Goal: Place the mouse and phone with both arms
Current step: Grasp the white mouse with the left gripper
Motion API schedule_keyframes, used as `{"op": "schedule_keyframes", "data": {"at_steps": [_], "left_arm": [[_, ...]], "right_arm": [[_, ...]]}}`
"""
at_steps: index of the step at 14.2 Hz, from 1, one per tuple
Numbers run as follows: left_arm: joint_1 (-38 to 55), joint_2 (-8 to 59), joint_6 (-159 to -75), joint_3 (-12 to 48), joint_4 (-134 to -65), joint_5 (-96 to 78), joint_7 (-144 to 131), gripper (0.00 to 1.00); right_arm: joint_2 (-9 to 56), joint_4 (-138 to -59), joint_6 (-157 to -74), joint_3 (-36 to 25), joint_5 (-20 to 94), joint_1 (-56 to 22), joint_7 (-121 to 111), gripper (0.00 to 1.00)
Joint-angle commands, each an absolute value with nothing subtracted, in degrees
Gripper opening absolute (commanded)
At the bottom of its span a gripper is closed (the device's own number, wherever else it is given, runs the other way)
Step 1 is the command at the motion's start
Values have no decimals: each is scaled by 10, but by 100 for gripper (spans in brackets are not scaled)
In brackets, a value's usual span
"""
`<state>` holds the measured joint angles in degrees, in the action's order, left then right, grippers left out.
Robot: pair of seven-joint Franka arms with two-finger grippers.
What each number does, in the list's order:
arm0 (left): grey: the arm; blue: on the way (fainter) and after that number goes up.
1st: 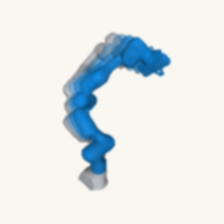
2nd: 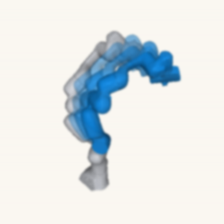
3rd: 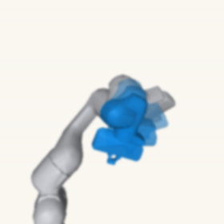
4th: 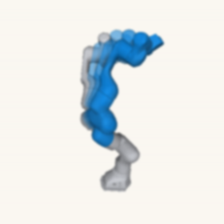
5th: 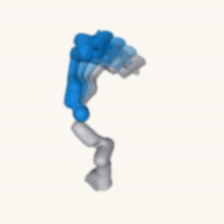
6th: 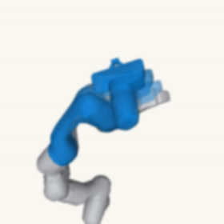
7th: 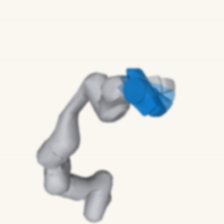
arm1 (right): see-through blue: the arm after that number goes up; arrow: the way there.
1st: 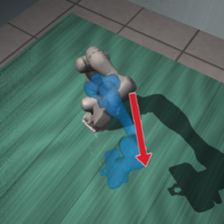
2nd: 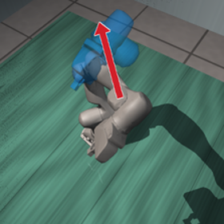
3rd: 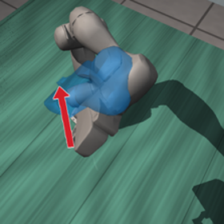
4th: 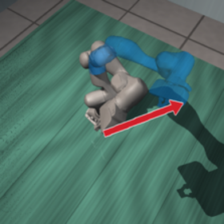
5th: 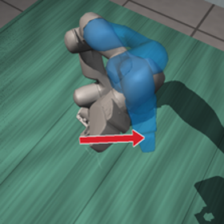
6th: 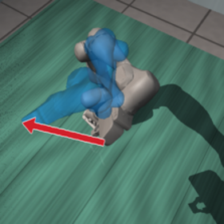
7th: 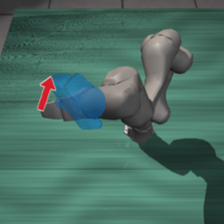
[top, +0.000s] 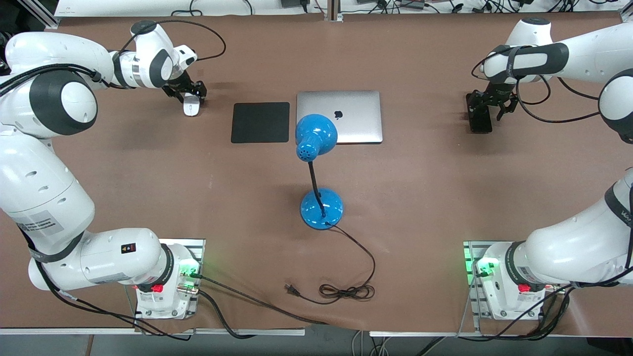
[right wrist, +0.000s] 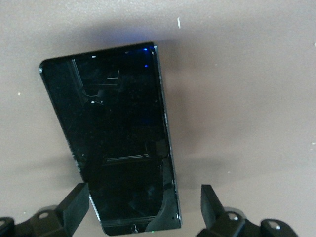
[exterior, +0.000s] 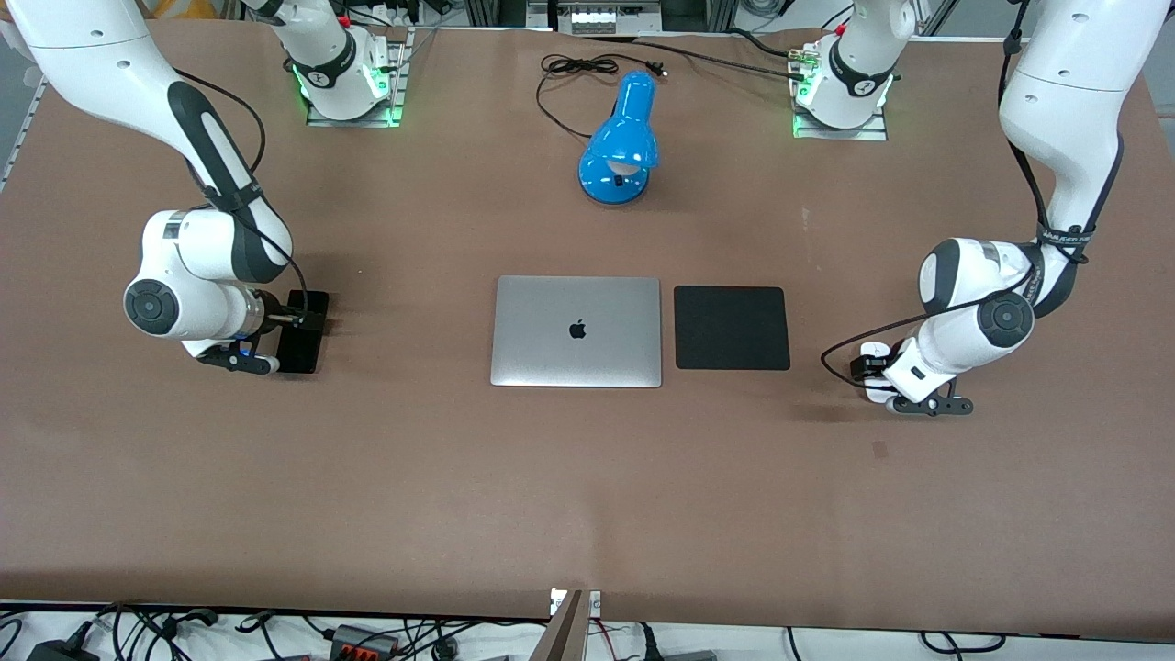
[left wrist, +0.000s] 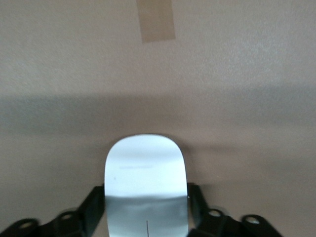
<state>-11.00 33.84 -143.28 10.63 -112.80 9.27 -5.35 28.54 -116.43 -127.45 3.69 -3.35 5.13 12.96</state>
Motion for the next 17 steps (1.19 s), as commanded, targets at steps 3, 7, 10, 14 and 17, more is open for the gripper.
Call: {"op": "schedule_keyframes", "data": {"at_steps": [3, 7, 10, 14, 17], "left_arm": [[-120, 309, -1419, 117, -1145, 103, -43, 31], [-114, 294, -1336, 136, -1081, 103, -45, 25], [-106, 295, -1178, 166, -934, 103, -50, 24], [-40, 304, -1062, 173, -838, 102, -69, 19], [24, 327, -1062, 174, -845, 101, -133, 19]], "right_arm": [[273, -1179, -1284, 41, -40, 53, 154, 100], [272, -1182, -1284, 43, -40, 51, 163, 100], [272, -1183, -1283, 46, -40, 50, 162, 100], [271, -1185, -1283, 47, -41, 50, 153, 100], [271, -1190, -1294, 46, -41, 51, 125, 100]]}}
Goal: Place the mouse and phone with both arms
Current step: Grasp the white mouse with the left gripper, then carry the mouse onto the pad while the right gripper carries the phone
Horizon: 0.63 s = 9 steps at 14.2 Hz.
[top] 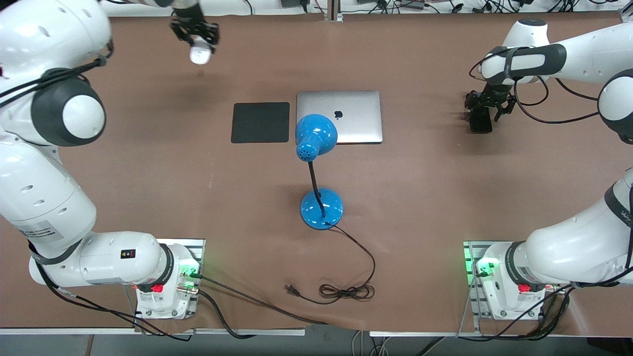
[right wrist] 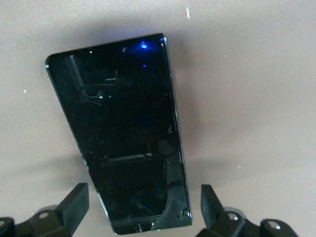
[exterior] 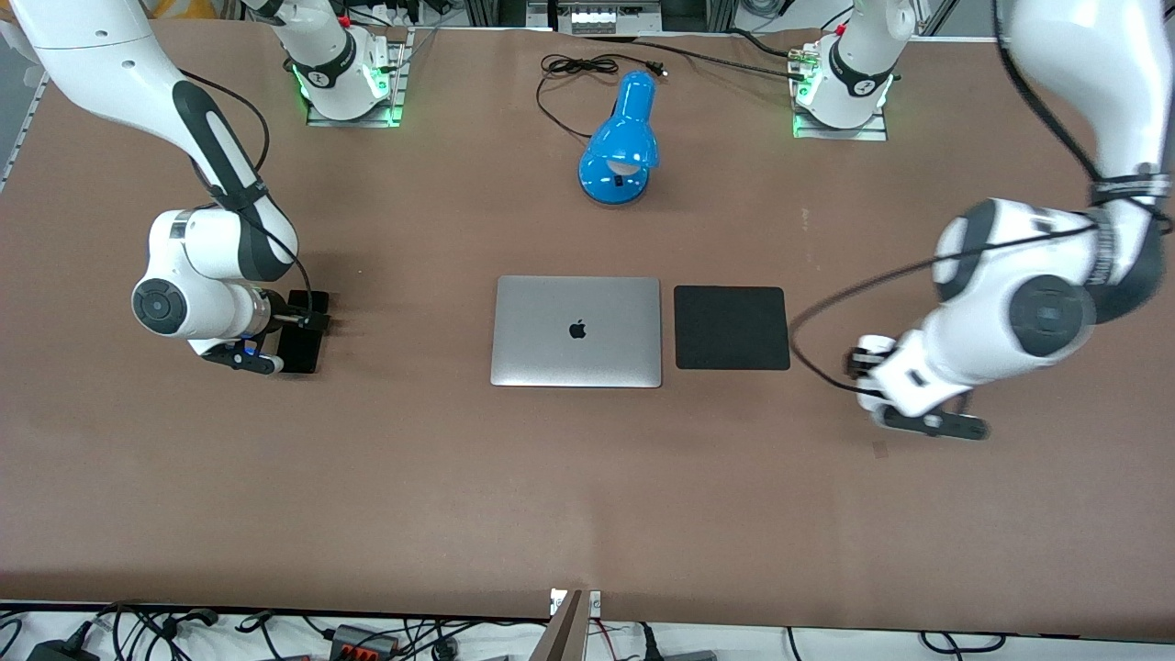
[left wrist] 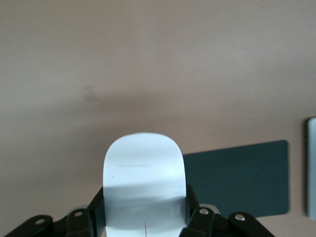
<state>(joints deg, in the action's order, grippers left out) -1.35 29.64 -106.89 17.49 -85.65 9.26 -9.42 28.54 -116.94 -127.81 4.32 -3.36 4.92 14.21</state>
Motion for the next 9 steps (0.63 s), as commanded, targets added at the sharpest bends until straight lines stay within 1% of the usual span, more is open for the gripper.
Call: {"op": "schedule_keyframes", "data": {"at_steps": [1, 3, 4, 6, 9], "left_arm": [[47, 333, -1062, 174, -847, 100, -159, 19], [82, 365, -1068, 173, -858, 106, -195, 19], [84, 373, -1078, 173, -860, 108, -197, 19], [83, 369, -1110, 173, -891, 108, -210, 20], [85, 347, -1181, 173, -967, 109, -277, 20]], "right_arm": [[271, -1192, -1297, 46, -41, 54, 117, 100], [270, -1199, -1307, 46, -41, 54, 113, 100], [269, -1205, -1315, 46, -41, 54, 113, 100], [269, -1208, -1319, 46, -41, 54, 112, 100], [268, -1208, -1320, 46, -41, 54, 112, 100]]}}
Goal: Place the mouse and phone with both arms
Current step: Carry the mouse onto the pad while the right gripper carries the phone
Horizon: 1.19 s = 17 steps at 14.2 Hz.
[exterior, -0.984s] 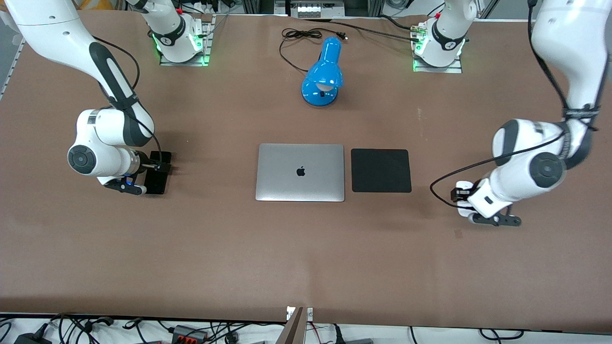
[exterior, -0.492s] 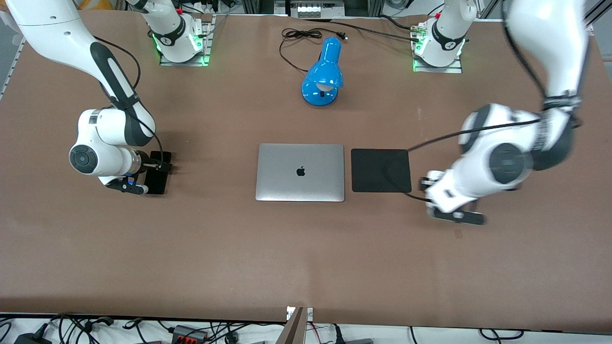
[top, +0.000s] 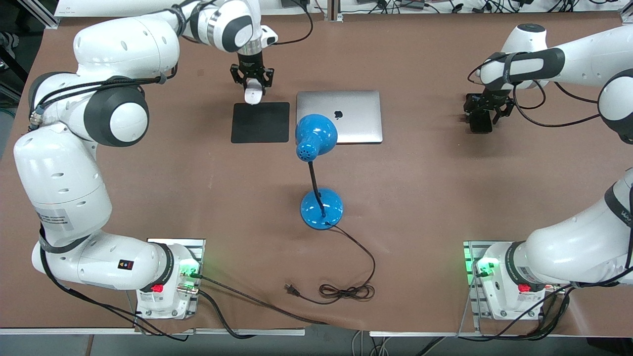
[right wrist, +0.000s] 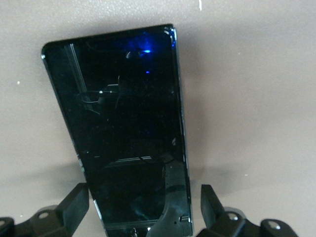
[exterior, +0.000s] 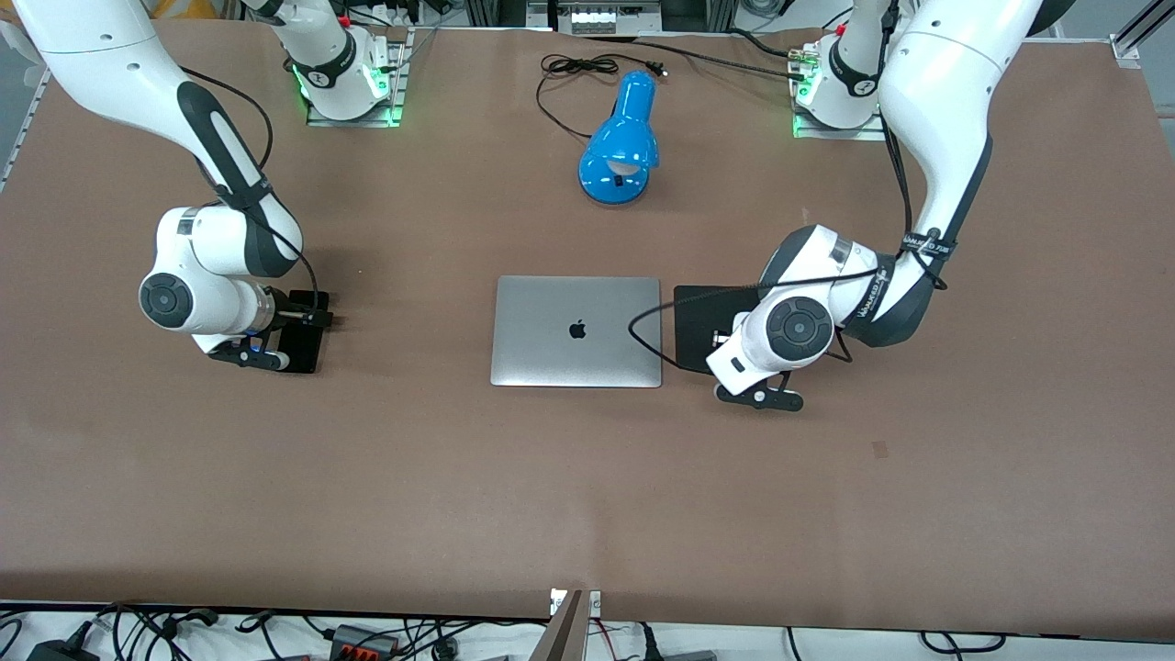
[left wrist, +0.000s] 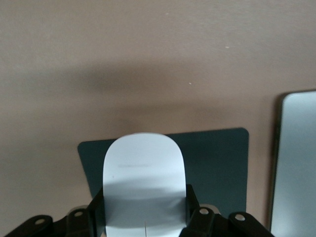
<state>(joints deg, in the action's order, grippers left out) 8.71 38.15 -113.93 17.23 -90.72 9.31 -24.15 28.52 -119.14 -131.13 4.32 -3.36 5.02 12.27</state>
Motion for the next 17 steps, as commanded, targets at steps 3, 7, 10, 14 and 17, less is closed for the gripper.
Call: {"op": "schedule_keyframes", "data": {"at_steps": [3, 7, 10, 14, 17], "left_arm": [[76, 324, -1262, 173, -1054, 109, -286, 20], [77, 323, -1317, 171, -1088, 112, -309, 20], [76, 324, -1350, 170, -1111, 115, -309, 20], [76, 325, -1383, 166, -1129, 116, -310, 34], [68, 322, -1381, 166, -1127, 116, -310, 100]], "right_arm": [[266, -1209, -1319, 46, -41, 59, 95, 56], [259, -1209, -1314, 47, -41, 65, 69, 30], [237, -1204, -1278, 58, -40, 53, 73, 29], [228, -1165, -1212, 132, -33, 47, 151, 27], [241, -1163, -1227, 172, -33, 33, 200, 28]]}}
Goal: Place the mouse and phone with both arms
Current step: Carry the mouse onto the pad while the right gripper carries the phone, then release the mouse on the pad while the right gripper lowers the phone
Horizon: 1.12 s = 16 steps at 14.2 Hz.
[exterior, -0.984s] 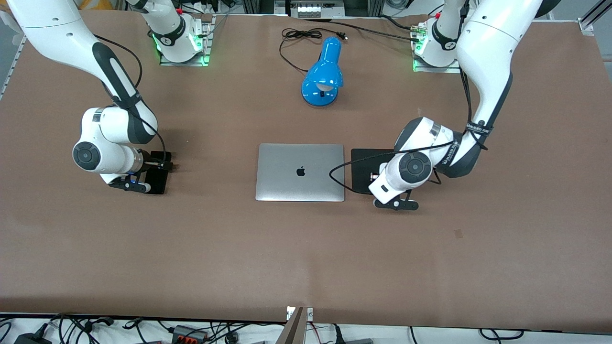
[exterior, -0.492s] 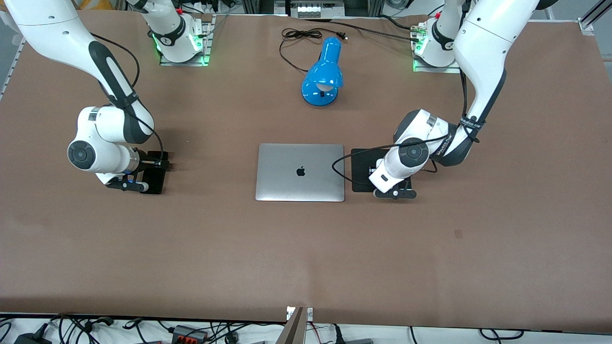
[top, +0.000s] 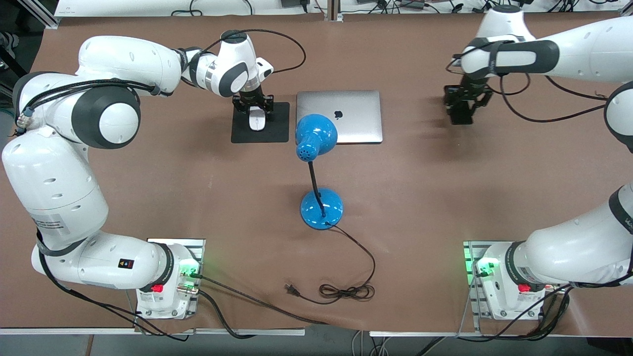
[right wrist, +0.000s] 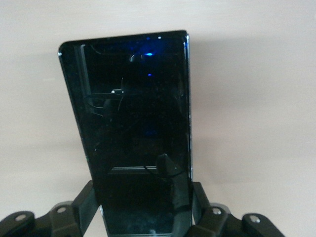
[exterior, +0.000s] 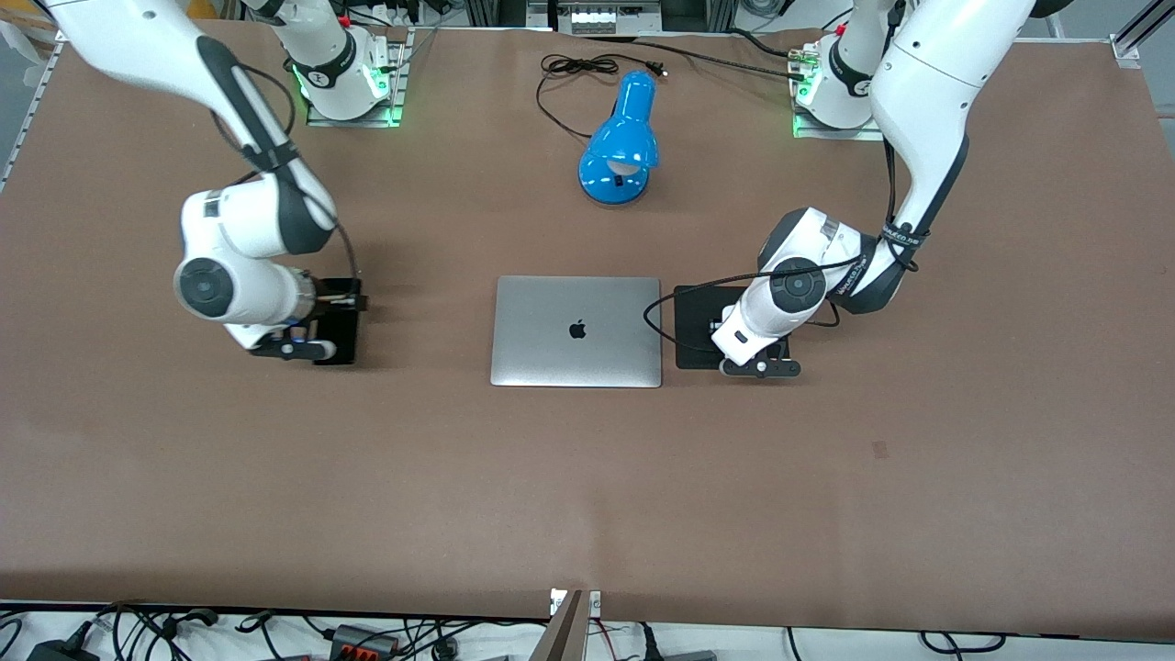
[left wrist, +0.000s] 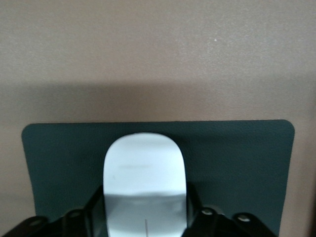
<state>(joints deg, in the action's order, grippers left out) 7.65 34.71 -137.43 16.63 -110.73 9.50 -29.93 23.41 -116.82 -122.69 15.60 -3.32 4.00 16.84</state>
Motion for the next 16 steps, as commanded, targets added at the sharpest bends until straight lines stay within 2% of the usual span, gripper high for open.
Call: {"op": "schedule_keyframes", "data": {"at_steps": [1, 5, 10, 13, 14, 16], "left_arm": [[68, 318, -1377, 166, -1126, 116, -309, 100], [68, 285, -1346, 167, -1098, 116, -302, 100], [29, 295, -1120, 163, -894, 116, -140, 100], [-38, 288, -1080, 165, -850, 116, -58, 100], [-51, 267, -1057, 170, -833, 115, -51, 100], [-61, 236, -981, 174, -789, 103, -50, 100]], "right_arm": [[249, -1164, -1250, 171, -33, 14, 232, 28], [285, -1164, -1300, 171, -33, -22, 283, 28], [305, -1164, -1324, 171, -40, -47, 313, 28], [306, -1164, -1334, 171, -40, -49, 304, 28], [312, -1164, -1335, 171, -40, -49, 302, 34], [313, -1162, -1337, 171, -37, -47, 306, 100]]}}
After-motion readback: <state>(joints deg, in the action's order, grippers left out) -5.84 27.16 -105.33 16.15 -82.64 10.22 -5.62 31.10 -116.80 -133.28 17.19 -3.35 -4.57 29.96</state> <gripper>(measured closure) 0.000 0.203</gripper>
